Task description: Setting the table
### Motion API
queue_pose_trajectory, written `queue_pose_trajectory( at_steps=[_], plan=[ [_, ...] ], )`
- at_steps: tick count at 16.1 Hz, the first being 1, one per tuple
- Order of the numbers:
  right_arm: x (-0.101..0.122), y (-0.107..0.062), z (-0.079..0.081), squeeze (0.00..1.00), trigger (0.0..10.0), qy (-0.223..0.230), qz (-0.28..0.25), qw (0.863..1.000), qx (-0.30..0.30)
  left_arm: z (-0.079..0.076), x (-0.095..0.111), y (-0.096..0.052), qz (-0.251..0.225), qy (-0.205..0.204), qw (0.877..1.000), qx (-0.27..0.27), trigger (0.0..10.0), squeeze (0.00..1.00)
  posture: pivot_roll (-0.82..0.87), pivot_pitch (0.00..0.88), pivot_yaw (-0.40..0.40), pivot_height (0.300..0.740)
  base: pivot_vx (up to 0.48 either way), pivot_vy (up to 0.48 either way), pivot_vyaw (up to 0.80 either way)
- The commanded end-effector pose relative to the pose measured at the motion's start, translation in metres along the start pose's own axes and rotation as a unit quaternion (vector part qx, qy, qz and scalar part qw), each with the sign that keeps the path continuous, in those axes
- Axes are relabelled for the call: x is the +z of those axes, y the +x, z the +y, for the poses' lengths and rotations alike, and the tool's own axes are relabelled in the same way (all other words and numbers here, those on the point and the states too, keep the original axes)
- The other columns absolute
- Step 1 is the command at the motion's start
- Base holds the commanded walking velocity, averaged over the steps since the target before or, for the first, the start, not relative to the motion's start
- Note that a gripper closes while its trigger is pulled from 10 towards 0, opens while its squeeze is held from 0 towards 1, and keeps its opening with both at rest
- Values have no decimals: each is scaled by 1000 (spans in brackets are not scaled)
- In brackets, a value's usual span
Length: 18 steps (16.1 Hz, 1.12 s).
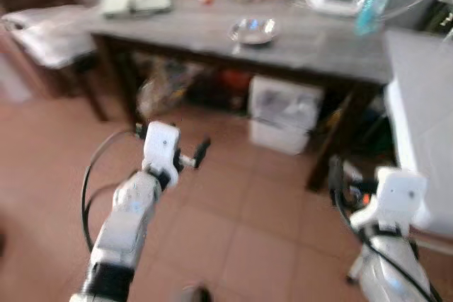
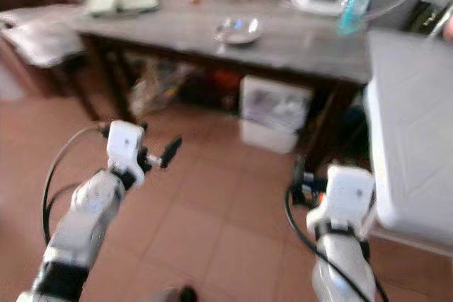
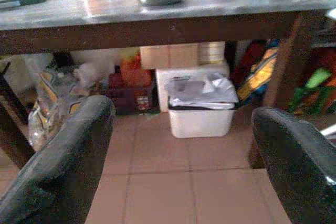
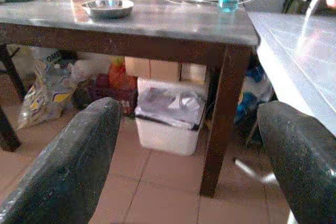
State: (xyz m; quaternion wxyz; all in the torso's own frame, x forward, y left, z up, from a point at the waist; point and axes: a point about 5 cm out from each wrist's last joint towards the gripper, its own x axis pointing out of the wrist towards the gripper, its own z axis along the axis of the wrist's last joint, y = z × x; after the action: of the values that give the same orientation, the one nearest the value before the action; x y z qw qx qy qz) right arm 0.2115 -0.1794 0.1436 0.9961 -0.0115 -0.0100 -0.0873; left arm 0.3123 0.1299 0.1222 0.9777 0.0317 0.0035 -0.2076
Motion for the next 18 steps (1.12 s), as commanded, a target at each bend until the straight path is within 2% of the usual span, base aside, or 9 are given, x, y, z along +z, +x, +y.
queue_pose_trajectory(
  at_steps=[1, 3, 8, 10, 13, 18],
  plan=[
    [5, 0, 1, 0, 10000, 17, -10, 1000, 7, -6, 9, 5, -19, 5, 999, -26, 10000, 0, 30, 102, 3, 740, 0, 0, 0],
    [4, 2, 0, 0, 10000, 19, -4, 1000, 8, -11, 9, 7, -23, 15, 999, -41, 10000, 0, 31, 98, 0, 740, 0, 0, 0],
    [7, 4, -2, 0, 10000, 16, -9, 1000, 12, -17, 10, 11, -32, 8, 998, -48, 10000, 0, 24, 94, -3, 740, 0, 0, -770],
    [7, 4, 0, 0, 10000, 20, -11, 1000, 19, -21, 16, 13, -49, -15, 998, -42, 10000, 0, 21, 95, -5, 740, 0, 0, 0],
    [7, 5, 1, 0, 10000, 18, -6, 1000, 18, -23, 17, 15, -51, -13, 998, -44, 10000, 0, 17, 98, -4, 740, 0, 0, 0],
    [6, 4, 4, 0, 10000, 9, -6, 1000, 24, -23, 16, 16, -49, -15, 998, -45, 10000, 0, 15, 102, 3, 740, 0, -292, 0]
  ],
)
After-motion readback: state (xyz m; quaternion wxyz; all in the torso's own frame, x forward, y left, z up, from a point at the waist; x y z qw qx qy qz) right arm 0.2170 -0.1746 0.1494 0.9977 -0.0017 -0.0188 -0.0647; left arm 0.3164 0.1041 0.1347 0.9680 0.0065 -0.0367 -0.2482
